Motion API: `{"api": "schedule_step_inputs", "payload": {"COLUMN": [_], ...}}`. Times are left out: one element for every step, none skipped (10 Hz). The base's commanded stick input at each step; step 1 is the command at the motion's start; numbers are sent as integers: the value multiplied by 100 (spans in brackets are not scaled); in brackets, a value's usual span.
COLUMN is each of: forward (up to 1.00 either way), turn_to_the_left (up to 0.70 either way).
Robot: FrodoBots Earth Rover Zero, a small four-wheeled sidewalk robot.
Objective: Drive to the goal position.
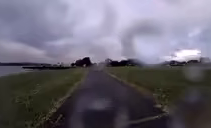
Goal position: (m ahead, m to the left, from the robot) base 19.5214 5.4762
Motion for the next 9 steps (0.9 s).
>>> {"api": "schedule_step_inputs", "payload": {"forward": [70,70,70,70,70,70,70,70,70], "turn_to_the_left": [0,0,0,0,0,0,0,0,0]}}
